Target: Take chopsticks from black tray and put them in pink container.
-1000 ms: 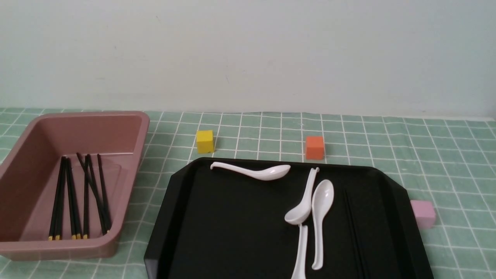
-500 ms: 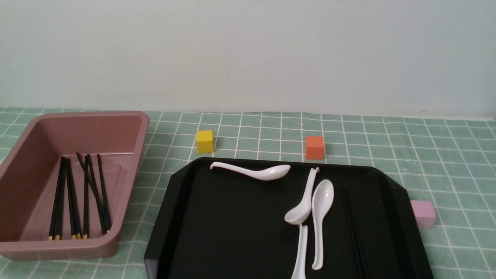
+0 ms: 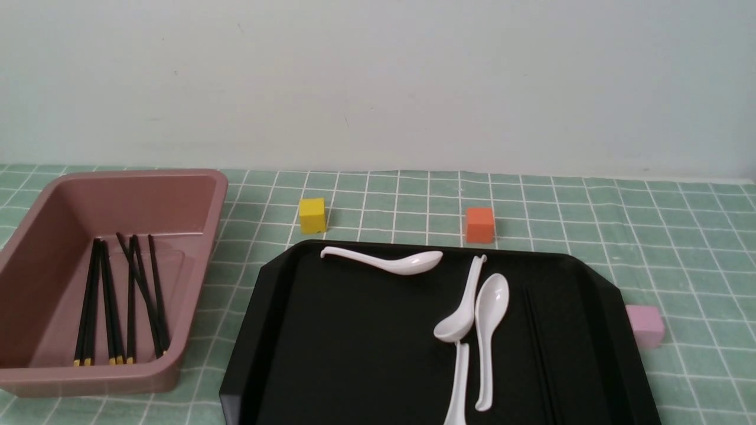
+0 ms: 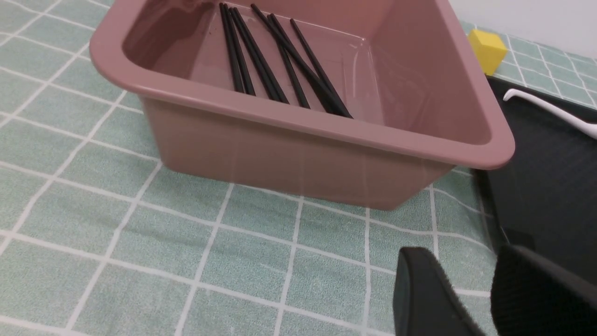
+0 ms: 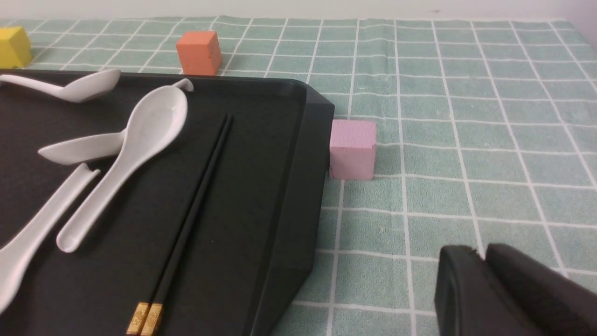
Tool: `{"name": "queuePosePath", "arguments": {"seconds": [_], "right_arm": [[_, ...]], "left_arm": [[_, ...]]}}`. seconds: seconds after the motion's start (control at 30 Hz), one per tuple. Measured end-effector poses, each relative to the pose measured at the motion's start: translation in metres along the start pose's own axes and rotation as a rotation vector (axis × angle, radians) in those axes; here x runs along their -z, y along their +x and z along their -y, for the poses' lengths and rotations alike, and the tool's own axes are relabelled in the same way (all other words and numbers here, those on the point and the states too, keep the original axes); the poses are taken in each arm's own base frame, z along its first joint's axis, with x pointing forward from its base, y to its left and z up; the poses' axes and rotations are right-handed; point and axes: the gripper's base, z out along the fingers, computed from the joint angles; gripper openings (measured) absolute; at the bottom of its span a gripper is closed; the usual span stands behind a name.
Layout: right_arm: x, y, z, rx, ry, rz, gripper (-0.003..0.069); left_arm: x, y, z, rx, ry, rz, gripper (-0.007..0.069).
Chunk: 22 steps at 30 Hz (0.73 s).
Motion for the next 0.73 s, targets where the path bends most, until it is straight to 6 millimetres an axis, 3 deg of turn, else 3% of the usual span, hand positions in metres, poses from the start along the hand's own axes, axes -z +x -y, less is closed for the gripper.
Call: {"name": "queuePosePath", "arguments": {"seconds": [0.73], "right_arm": [[0.0,0.0,0.0,0.0,0.0,0.0,0.0115]], "left_arm": [[0.0,0.0,0.0,0.0,0.0,0.0,0.0238]]}}
